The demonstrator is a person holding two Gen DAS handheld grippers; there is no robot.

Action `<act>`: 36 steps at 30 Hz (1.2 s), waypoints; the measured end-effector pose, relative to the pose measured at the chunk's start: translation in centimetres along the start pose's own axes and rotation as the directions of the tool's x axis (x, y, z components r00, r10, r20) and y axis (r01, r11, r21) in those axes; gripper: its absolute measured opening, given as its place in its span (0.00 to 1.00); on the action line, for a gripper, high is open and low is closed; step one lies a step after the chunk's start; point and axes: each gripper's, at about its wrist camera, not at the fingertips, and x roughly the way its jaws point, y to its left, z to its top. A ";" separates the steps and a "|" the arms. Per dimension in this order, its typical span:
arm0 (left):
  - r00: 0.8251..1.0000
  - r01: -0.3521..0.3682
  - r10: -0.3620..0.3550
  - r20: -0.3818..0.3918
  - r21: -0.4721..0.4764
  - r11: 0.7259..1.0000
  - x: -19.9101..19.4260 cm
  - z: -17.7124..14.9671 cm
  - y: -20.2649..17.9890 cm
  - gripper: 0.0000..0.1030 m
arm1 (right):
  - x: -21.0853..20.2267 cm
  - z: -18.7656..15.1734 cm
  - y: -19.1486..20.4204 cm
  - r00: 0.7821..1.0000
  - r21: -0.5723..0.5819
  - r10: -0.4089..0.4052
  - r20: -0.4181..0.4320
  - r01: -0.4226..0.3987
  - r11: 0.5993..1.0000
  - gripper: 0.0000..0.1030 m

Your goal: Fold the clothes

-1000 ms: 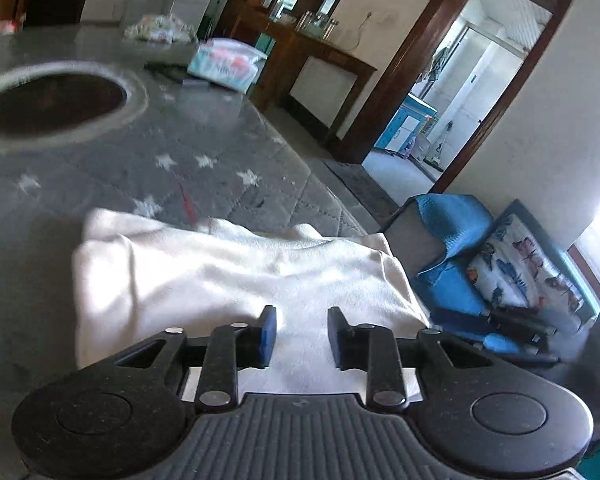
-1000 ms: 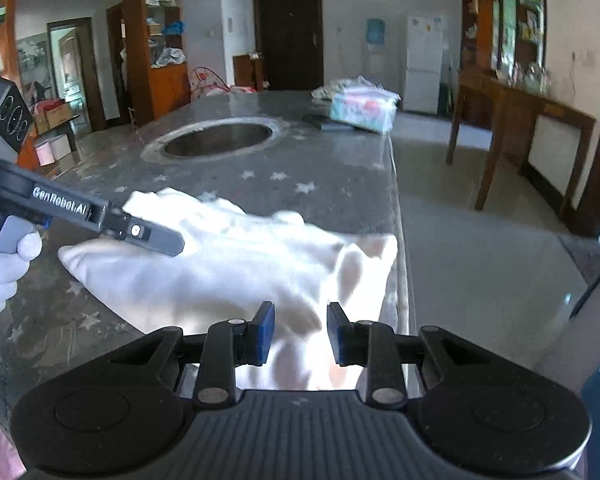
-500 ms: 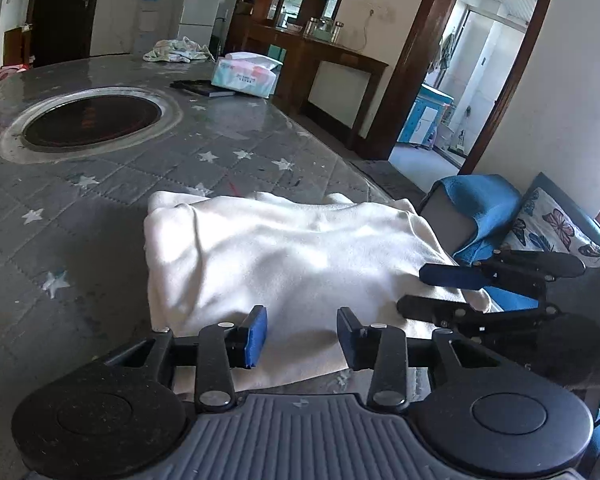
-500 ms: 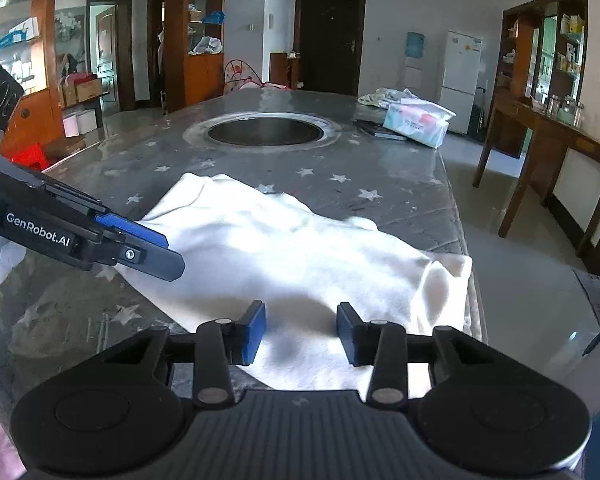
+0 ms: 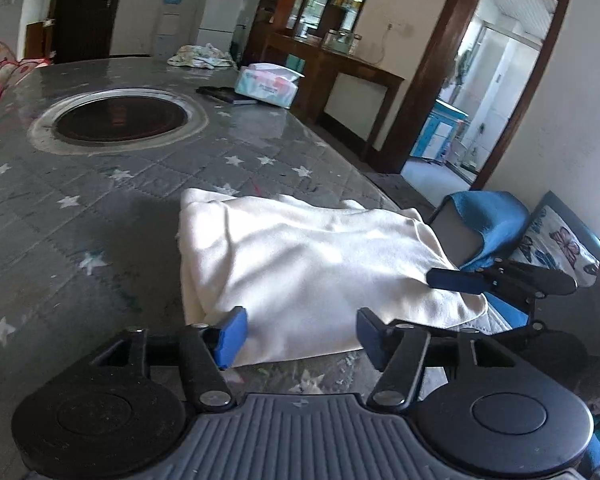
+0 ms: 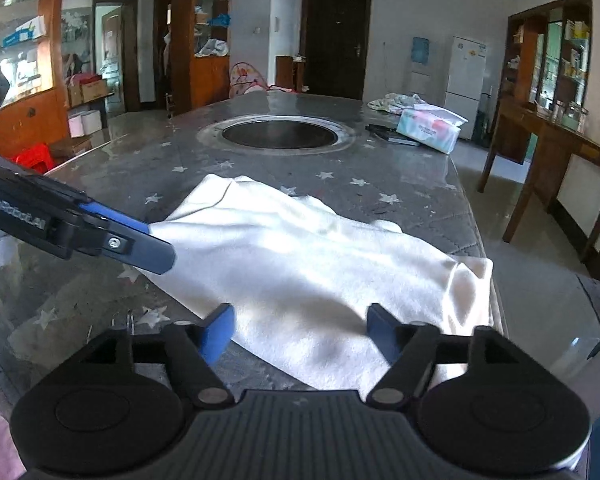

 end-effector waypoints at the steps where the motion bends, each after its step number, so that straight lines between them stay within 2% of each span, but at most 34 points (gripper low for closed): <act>1: 1.000 -0.001 0.001 0.002 0.001 1.000 -0.2 -0.1 0.0 0.69 | -0.1 0.0 0.1 1.000 0.007 0.002 0.003 -0.002 1.000 0.79; 8: 0.998 -0.059 0.058 0.032 0.022 0.998 -1.4 -0.6 -0.4 0.89 | -1.5 0.0 0.0 0.999 0.064 -0.031 0.038 0.028 0.998 0.95; 12: 0.996 -0.076 0.075 0.039 0.012 0.997 -1.8 -0.8 -0.2 0.96 | -2.2 0.0 -0.2 0.997 0.092 -0.053 0.058 0.048 0.995 1.00; 16: 0.995 -0.080 0.079 0.053 0.018 0.997 -2.3 -1.1 -0.3 1.00 | -2.7 0.0 -0.2 0.995 0.114 -0.071 0.076 0.062 0.992 1.00; 22: 0.992 -0.092 0.089 0.088 0.024 0.996 -3.1 -1.4 -0.7 1.00 | -3.6 -0.1 0.3 0.990 0.130 -0.076 0.116 0.060 0.990 1.00; 26: 0.991 -0.106 0.105 0.084 0.006 0.994 -3.4 -1.5 -0.8 1.00 | -4.4 -0.4 0.2 0.986 0.185 -0.020 0.165 -0.011 0.983 1.00; 29: 0.991 -0.112 0.112 0.071 0.000 0.994 -3.5 -1.6 -0.8 1.00 | -4.5 -0.5 0.2 0.988 0.204 0.000 0.153 -0.032 0.978 1.00; 36: 0.987 -0.163 0.162 0.022 0.024 0.986 -3.6 -2.1 -1.6 1.00 | -4.3 -0.7 0.5 0.996 0.225 -0.023 0.088 0.002 0.974 1.00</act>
